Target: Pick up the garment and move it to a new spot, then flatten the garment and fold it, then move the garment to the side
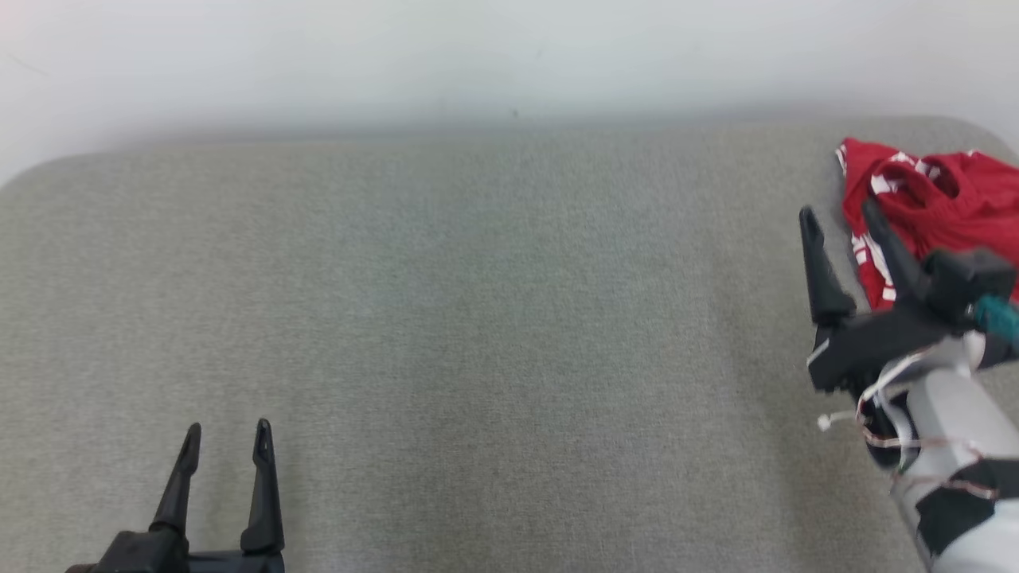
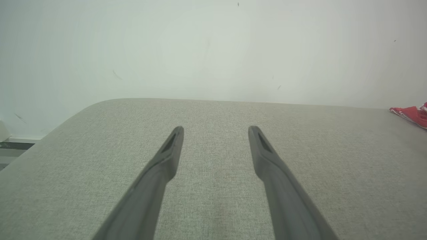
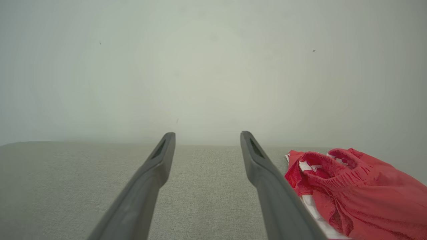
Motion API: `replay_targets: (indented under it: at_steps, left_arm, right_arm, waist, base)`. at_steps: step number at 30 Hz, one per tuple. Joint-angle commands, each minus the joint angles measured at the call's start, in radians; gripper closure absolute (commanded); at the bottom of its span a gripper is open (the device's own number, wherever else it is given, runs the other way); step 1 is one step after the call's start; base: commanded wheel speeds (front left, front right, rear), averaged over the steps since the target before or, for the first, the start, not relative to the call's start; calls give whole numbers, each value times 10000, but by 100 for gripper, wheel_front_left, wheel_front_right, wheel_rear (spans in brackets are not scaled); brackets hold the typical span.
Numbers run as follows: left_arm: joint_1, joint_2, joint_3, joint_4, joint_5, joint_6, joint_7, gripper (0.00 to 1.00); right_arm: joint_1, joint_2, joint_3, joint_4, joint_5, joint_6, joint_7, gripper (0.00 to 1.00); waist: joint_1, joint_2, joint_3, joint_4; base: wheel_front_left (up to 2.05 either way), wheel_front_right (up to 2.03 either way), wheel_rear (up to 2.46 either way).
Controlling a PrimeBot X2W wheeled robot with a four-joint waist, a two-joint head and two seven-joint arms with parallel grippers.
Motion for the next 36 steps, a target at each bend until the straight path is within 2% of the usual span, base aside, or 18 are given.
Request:
replay_targets:
  at_steps: [1,8,16,23,36]
  left_arm:
    - [154,-38,-19,33,108,22,-28,0]
    - [535,-71,-37,182,134,22,-28,0]
    - [707,-107,-212,288,125,21,-28,0]
    - [756,-124,-394,427,105,21,-28,0]
    - [827,-128,-399,501,107,21,-28,0]
  right_arm:
    - [332,76,-116,-173,-123,-31,-40,0]
    - [3104,953,-1295,-2019,-805,-31,-43,0]
    - [4978,1793,-1785,-3547,-1327,-31,103,0]
    - [6045,2276,-2093,-4427,-1577,-31,166,0]
    - [6860,2631,-2311,-4937,-1746,-31,184,0]
  waist:
    - [2,1,-548,412]
    - [2,1,-1188,442]
    - [2,1,-1496,392]
    - [2,1,-1655,451]
    - [2,1,-1726,495]
  base:
    - [0,0,0]
    - [0,0,0]
    - [0,0,0]
    - [0,0,0]
    - [0,0,0]
